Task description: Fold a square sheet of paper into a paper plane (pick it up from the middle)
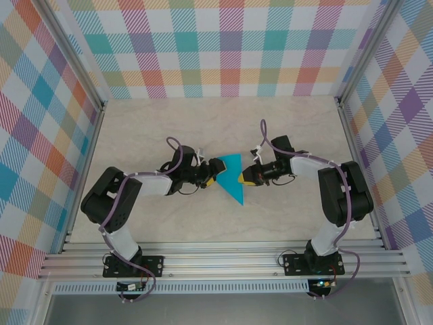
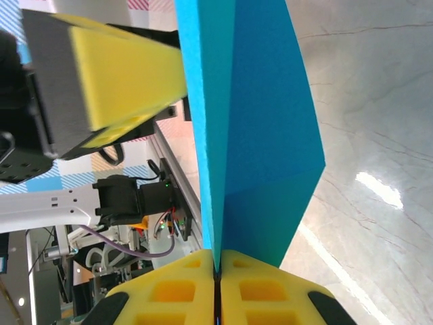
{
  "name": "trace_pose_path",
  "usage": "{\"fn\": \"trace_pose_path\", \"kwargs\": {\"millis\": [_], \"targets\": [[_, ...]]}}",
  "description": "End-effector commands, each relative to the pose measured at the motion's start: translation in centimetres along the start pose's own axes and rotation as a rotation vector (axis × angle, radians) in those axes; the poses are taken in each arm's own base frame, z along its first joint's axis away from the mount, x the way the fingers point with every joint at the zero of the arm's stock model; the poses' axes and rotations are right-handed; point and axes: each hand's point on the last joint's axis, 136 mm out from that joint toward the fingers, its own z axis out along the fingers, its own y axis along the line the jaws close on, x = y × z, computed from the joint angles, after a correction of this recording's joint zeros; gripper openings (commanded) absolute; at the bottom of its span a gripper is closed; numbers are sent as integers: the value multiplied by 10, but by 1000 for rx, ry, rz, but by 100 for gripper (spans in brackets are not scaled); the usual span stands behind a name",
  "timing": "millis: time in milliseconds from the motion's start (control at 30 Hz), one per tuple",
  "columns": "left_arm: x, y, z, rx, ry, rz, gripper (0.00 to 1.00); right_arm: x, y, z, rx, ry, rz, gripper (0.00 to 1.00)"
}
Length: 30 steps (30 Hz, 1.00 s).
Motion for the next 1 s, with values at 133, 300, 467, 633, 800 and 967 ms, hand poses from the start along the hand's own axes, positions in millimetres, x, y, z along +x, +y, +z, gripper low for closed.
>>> {"fn": "trace_pose_path", "kwargs": {"millis": [133,300,467,633,800,967], "targets": [[-12,-28,1,132,45,43,58,-10,18,-2,-60,0,-54,9],[-17,-31,-5,153,42,55,48,-11,10,0,-38,-1,-38,9],[-20,-34,-7,166,46,59,30,-13,2,2,-14,-1,-22,10],[-19,-33,-7,156,56,69,21,-14,-11,5,24,5,1,11],[-15,-18,-5,99,49,53,4,-12,-29,11,62,21,49,14],[-6,-6,9,26,30,59,0,-11,-47,15,112,27,85,26]]}}
